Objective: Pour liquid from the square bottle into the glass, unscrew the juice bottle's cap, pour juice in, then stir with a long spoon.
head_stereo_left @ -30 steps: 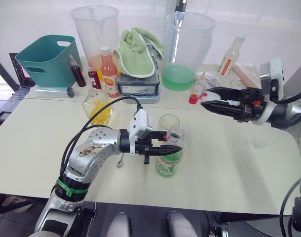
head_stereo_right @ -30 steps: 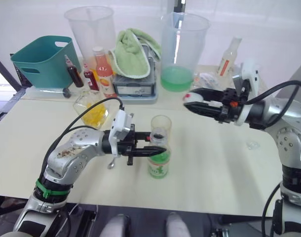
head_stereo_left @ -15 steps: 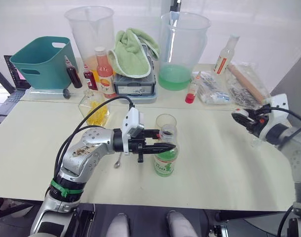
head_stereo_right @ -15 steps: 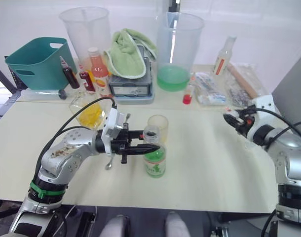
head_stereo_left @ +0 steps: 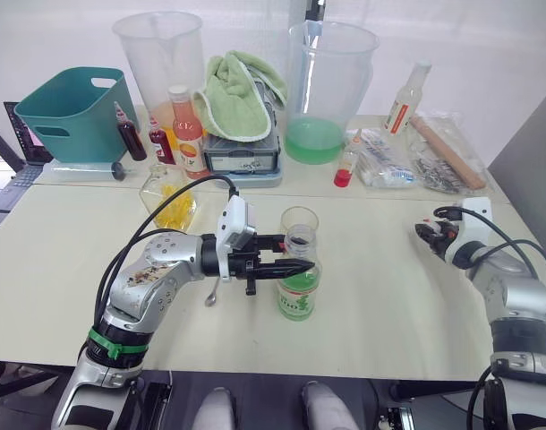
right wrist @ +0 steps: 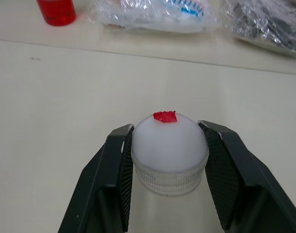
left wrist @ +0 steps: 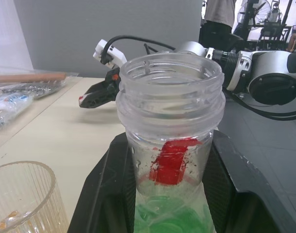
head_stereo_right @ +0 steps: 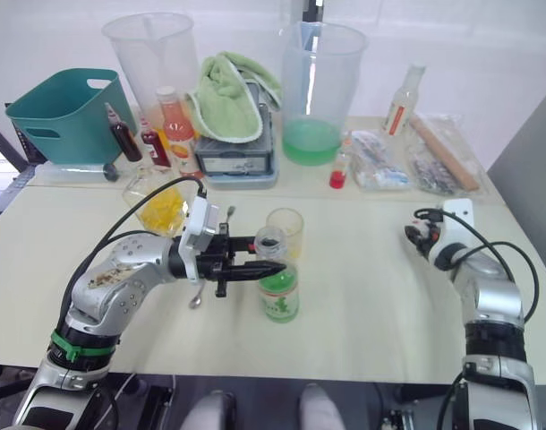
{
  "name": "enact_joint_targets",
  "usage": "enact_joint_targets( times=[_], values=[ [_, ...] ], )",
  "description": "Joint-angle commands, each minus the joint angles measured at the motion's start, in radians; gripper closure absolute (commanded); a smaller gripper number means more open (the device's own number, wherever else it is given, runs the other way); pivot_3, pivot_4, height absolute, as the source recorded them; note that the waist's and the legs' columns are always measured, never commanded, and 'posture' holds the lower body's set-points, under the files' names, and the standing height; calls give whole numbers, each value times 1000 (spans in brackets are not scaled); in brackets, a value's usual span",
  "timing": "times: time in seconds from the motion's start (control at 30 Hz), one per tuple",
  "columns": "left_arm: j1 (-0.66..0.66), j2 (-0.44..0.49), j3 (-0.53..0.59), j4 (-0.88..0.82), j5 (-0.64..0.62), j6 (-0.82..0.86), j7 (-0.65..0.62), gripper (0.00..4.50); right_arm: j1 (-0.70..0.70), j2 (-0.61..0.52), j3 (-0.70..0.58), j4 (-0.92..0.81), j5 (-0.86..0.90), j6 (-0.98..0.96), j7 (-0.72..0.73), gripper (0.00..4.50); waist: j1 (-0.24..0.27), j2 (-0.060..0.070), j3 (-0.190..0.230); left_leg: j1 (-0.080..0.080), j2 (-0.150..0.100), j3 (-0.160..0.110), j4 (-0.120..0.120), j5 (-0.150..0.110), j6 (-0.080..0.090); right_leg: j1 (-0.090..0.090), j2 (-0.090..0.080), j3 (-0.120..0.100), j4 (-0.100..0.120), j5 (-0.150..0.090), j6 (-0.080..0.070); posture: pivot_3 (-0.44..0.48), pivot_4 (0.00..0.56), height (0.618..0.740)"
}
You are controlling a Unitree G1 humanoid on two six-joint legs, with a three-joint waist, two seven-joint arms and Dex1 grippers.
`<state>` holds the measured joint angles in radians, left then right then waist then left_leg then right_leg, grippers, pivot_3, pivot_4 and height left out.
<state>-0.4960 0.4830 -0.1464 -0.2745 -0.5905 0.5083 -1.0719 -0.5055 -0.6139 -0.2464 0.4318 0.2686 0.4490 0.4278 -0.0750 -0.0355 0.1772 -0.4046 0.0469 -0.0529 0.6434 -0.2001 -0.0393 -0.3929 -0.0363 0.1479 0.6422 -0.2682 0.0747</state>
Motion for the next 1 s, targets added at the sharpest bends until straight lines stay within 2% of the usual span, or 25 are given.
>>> enact_joint_targets(
  times=[0.03, 0.1, 0.17, 0.2, 0.33, 0.37, 0.67, 0.87, 1.0],
  values=[
    [12, 18, -21, 17, 24, 13, -4, 3044, -35, 3, 1, 17, -22, -32, -12, 2898, 1, 0, 0, 0, 0, 0, 0, 0, 0, 0, 0, 0, 0, 0, 0, 0, 150, 727],
    [10, 24, -30, 16, 34, 8, -6, 3044, -43, 8, 5, 26, -27, -33, -7, 2898, 1, 0, 0, 0, 0, 0, 0, 0, 0, 0, 0, 0, 0, 0, 0, 0, 150, 727],
    [8, 31, -39, 15, 42, 8, -7, 3044, -46, 11, 6, 23, -29, -24, -6, 1866, 2, 0, 0, 0, 0, 0, 0, 0, 0, 0, 0, 0, 0, 0, 0, 0, 150, 727],
    [8, 32, -41, 14, 42, 8, -7, 3044, -47, 11, 7, 21, -30, -20, -8, 1509, 2, 0, 0, 0, 0, 0, 0, 0, 0, 0, 0, 0, 0, 0, 0, 0, 150, 727],
    [6, 34, -44, 12, 39, 9, -4, 3044, -55, 8, -1, -22, -20, -2, -6, 196, 1, 0, 0, 0, 0, 0, 0, 0, 0, 1, 0, 0, 0, 0, 0, 0, 150, 727],
    [6, 34, -45, 11, 38, 11, -3, 3044, -58, 10, -9, -52, -7, 12, -5, 57, 1, 0, 0, 0, 0, 0, 0, 0, 0, 1, 0, 0, 0, 0, 0, 0, 150, 727],
    [14, 37, -30, -7, 21, 28, 21, 3044, -114, -40, -78, -375, 127, 201, 22, 57, 3, 2, 0, 0, 0, 0, 0, 0, 0, 1, 0, 0, 0, -1, 1, 0, 150, 727],
    [18, 47, -17, -17, 11, 28, 26, 3044, -150, -80, -116, -592, 313, 406, 80, 57, 2, 3, 0, 0, 0, -1, 0, 0, 0, 0, 0, 0, 0, -1, 1, 0, 150, 727],
    [18, 61, 18, -53, -38, 77, 49, 3044, -71, -134, -178, -778, 588, 594, 211, 57, 5, 2, 1, -1, 0, -1, 0, 0, 0, 0, 0, 0, 0, -1, 2, 0, 150, 727]
  ],
)
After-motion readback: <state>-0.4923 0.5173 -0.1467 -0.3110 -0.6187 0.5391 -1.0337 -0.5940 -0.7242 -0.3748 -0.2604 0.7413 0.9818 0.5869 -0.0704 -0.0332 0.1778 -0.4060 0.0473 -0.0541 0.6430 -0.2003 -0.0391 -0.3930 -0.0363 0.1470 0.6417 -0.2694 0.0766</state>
